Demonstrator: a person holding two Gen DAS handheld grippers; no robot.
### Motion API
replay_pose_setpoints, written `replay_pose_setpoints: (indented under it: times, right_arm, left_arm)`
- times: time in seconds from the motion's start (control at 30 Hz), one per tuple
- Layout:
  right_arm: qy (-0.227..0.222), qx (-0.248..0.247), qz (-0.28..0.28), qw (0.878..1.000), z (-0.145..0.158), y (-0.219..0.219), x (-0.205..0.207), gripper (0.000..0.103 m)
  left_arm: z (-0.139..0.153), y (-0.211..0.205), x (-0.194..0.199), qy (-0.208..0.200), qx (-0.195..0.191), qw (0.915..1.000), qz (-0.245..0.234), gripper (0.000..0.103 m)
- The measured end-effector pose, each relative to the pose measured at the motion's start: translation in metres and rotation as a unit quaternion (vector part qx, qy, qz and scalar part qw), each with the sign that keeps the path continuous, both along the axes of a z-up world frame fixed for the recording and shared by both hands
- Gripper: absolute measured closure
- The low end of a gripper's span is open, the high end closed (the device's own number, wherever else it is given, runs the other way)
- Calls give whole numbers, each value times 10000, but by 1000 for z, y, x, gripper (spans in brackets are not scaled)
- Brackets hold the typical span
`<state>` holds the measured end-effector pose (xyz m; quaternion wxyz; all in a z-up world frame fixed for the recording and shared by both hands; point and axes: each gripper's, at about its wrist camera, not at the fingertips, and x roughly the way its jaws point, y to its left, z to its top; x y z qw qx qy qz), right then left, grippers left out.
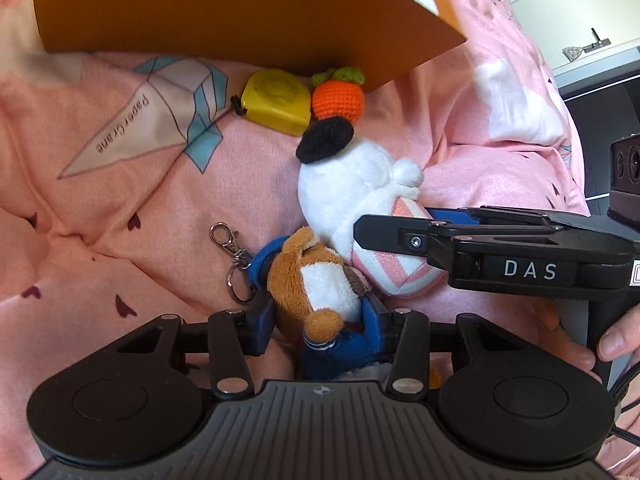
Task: Organize objects
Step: 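Carry the dog plush with the left tool while the right tool carries the white plush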
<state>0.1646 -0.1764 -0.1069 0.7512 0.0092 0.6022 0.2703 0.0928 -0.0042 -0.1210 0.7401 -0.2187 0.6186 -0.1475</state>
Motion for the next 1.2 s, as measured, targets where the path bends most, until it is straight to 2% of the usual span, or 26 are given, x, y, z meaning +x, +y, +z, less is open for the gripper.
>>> replay_pose_setpoints:
  times: [0.13, 0.33, 0.53, 0.67, 0.83, 0.97, 1.1, 1.2]
  right_arm:
    - [-46, 234, -83, 9997, 14, -10, -4, 48]
    - [-289, 644, -204, 9973, 49, -23, -6, 48]
    - [-857, 884, -153, 9923, 90, -22, -3, 48]
    - [-1299, 1007, -119, 9863, 117, -22, 7, 48]
    - [-1944, 964, -48, 9762, 145, -14, 22, 48]
    - [-2356, 832, 43, 9683, 157, -4, 43, 48]
    - [-2567, 653, 123, 9642, 154, 8, 72, 48]
    - [-2658, 405, 207, 9630, 143, 19, 96, 48]
  left_arm:
    - [19, 11, -4, -296, 152, 9994, 39, 53]
    - [46, 29, -4, -732, 268, 9964, 347, 54]
    - [79, 40, 3, -1309, 271, 9893, 590, 54]
    - [107, 44, 16, -1806, 310, 9805, 711, 54]
    - [139, 46, 41, -2343, 421, 9691, 651, 54]
    - [157, 51, 72, -2656, 566, 9608, 558, 54]
    - [156, 53, 114, -2717, 673, 9592, 405, 54]
    - [141, 47, 146, -2620, 697, 9624, 173, 54]
